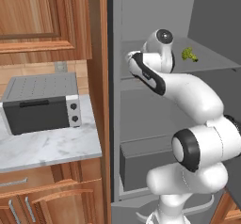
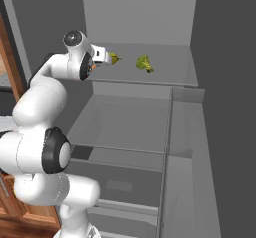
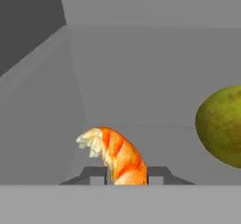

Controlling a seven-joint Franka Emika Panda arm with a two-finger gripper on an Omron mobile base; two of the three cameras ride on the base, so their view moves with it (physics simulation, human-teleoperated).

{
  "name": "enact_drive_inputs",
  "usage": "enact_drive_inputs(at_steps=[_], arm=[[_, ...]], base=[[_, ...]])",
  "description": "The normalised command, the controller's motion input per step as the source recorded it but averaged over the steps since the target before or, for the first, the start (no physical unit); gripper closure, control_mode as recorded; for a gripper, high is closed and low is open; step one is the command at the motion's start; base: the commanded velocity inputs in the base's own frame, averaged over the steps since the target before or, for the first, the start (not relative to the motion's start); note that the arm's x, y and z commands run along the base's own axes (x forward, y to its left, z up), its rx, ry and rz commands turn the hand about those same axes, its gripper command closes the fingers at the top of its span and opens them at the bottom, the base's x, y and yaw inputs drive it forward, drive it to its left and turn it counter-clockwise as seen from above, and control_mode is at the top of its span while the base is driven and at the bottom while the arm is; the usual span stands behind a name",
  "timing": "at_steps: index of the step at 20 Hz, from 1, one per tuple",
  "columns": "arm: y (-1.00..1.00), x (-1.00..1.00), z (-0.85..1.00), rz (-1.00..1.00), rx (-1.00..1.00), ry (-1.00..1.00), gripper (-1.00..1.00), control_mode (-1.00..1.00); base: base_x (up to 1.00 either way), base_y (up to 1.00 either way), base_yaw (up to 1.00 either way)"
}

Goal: Open the fridge, remove the pear, broccoli, and shrimp, and place them on any counter.

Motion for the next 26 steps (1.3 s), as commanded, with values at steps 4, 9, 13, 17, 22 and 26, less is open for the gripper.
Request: enact_drive_inputs(at_steps=[4, 9, 13, 17, 22, 26], arm=[[0.0, -0.31, 0.3, -0.04, 0.11, 0.05, 1.0, -1.0], [-0.01, 0.0, 1.0, -0.03, 0.16, 0.32, 1.0, -1.0], [-0.07, -0.13, 1.0, -0.02, 0.09, 0.43, 1.0, -1.0], [-0.01, -0.67, 0.44, -0.02, 0.01, 0.23, 1.0, -1.0], [0.0, -1.0, -0.66, -0.01, 0.0, -0.11, 1.0, -1.0], [-0.01, -1.0, -0.88, -0.02, 0.03, -0.3, 1.0, -1.0]], base=[[0.0, 0.0, 0.0], [0.0, 0.0, 0.0], [0.0, 0.0, 0.0], [0.0, 0.0, 0.0], [0.0, 0.0, 0.0], [0.0, 0.0, 0.0]])
